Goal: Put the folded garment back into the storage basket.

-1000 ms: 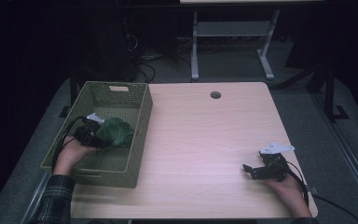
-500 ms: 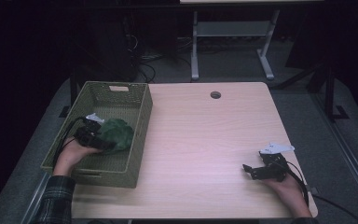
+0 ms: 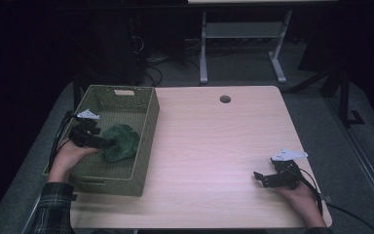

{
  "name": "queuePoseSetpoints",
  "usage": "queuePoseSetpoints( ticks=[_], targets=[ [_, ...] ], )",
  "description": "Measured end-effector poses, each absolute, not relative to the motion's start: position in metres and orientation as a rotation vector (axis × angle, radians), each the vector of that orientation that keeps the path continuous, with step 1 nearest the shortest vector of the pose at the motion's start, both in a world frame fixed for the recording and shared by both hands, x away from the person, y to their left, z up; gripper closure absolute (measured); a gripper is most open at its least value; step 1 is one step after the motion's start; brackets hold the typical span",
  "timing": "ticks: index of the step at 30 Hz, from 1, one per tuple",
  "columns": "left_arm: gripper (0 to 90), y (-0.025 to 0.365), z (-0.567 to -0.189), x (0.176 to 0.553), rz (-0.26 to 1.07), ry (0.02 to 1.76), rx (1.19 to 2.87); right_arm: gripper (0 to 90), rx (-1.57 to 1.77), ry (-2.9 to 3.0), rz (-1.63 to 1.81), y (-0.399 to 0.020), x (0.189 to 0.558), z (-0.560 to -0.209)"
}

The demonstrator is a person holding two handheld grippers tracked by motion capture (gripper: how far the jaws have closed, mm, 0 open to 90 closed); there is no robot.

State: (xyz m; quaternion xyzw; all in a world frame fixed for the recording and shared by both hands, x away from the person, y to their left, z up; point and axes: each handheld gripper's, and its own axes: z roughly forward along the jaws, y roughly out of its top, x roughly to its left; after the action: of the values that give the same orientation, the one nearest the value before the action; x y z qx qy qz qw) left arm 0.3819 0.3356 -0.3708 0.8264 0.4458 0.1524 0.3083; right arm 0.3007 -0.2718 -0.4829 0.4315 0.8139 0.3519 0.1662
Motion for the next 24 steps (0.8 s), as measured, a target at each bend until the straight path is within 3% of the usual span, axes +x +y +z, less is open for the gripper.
queuePoseSetpoints(
  ticks=[12,24],
  targets=[
    [12.7,0.307,-0.335,0.376,0.412,1.078,2.150,9.6,1.230,2.317,1.001,-0.272,0.301,-0.483],
    [12.8,0.258,-0.322,0.369,0.390,0.952,2.162,9.6,1.228,2.317,1.000,-0.272,0.301,-0.483]
  ],
)
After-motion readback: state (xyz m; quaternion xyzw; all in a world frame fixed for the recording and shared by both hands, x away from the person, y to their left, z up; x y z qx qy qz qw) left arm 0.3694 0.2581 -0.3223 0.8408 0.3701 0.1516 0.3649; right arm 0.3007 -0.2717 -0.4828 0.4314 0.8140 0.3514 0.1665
